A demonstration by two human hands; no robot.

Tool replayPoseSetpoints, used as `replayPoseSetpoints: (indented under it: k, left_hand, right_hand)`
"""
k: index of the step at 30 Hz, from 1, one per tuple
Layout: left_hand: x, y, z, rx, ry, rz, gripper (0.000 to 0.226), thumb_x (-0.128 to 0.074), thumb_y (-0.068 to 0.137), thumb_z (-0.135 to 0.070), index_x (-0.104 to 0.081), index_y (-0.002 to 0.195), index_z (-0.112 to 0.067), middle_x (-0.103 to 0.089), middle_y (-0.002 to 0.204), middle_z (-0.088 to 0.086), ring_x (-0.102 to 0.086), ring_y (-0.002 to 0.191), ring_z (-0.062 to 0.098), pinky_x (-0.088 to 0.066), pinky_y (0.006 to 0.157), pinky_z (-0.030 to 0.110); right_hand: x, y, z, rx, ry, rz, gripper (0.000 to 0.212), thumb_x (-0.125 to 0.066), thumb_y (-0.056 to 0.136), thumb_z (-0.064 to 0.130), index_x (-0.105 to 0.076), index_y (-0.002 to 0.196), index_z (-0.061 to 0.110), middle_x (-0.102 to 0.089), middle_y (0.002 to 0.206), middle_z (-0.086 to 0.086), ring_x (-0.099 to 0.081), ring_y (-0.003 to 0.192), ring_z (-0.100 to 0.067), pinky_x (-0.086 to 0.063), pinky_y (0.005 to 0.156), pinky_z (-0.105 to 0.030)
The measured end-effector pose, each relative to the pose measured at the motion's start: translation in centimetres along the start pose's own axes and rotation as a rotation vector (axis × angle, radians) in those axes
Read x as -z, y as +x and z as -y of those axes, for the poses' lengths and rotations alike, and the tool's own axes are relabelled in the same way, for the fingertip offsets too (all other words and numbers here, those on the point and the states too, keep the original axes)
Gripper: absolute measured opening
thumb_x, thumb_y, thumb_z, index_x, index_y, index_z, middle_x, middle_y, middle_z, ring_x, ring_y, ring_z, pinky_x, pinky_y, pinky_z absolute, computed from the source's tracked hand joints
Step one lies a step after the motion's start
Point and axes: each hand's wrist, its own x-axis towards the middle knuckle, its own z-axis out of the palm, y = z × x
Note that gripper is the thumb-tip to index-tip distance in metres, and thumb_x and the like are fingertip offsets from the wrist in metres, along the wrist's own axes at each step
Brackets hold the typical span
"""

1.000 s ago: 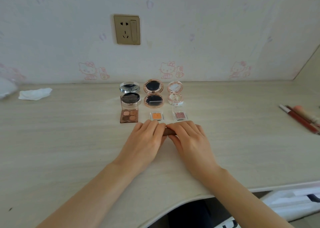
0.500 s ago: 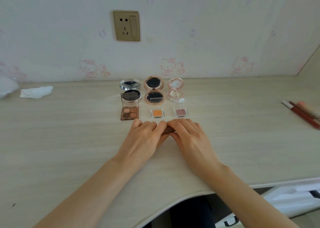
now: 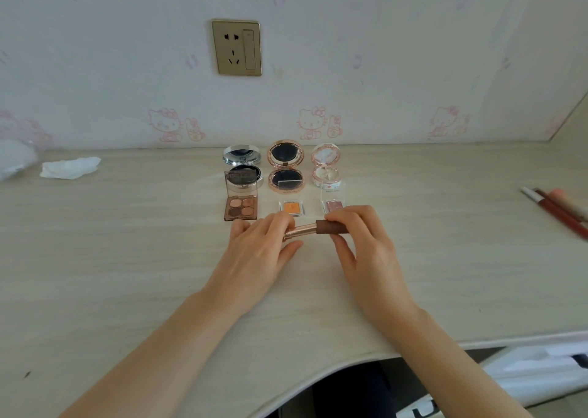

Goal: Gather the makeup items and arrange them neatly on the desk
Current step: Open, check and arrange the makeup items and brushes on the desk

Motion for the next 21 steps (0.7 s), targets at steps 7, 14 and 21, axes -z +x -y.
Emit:
replayPoseSetpoints:
  k: [7,14,21]
  left_hand:
    - [0.4,0.0,0.0,0.119,-0.183,-0.006,0.014,-0.050,0.096,-0.033,-0.044,0.101,-0.022,-0.046,0.069,-0.021,-0.044,0.070,-0.006,-0.036,0.085,0.034]
    - [0.8,0.2,0.6,0.309,-0.526,-0.125,0.007,-0.060,0.092,-0.023,-0.053,0.090,-0.023,-0.058,0.079,-0.010,-0.055,0.075,0.013,-0.042,0.063,0.019]
    - [1.0,1.0,-0.7,0.451,-0.785,-0.111,0.007,-0.066,0.087,-0.012,-0.069,0.093,-0.010,-0.069,0.090,-0.002,-0.065,0.080,0.004,-0.045,0.069,0.009]
  right_hand:
    - [0.6,0.2,0.7,-0.078,0.048,-0.098,0.029,-0.064,0.082,-0.012,-0.063,0.108,0.001,-0.054,0.102,-0.002,-0.052,0.098,0.022,-0.036,0.087,-0.001]
    - [0.4,0.1,0.4,-0.113,0.033,-0.110,0.027,-0.068,0.081,-0.006,-0.067,0.105,0.007,-0.049,0.098,0.010,-0.053,0.091,0.015,-0.038,0.078,-0.002]
    - [0.9,0.1,0.0,-0.183,0.069,-0.051,0.029,-0.072,0.077,-0.006,-0.071,0.100,0.012,-0.051,0.093,0.008,-0.052,0.087,0.013,-0.038,0.075,-0.001]
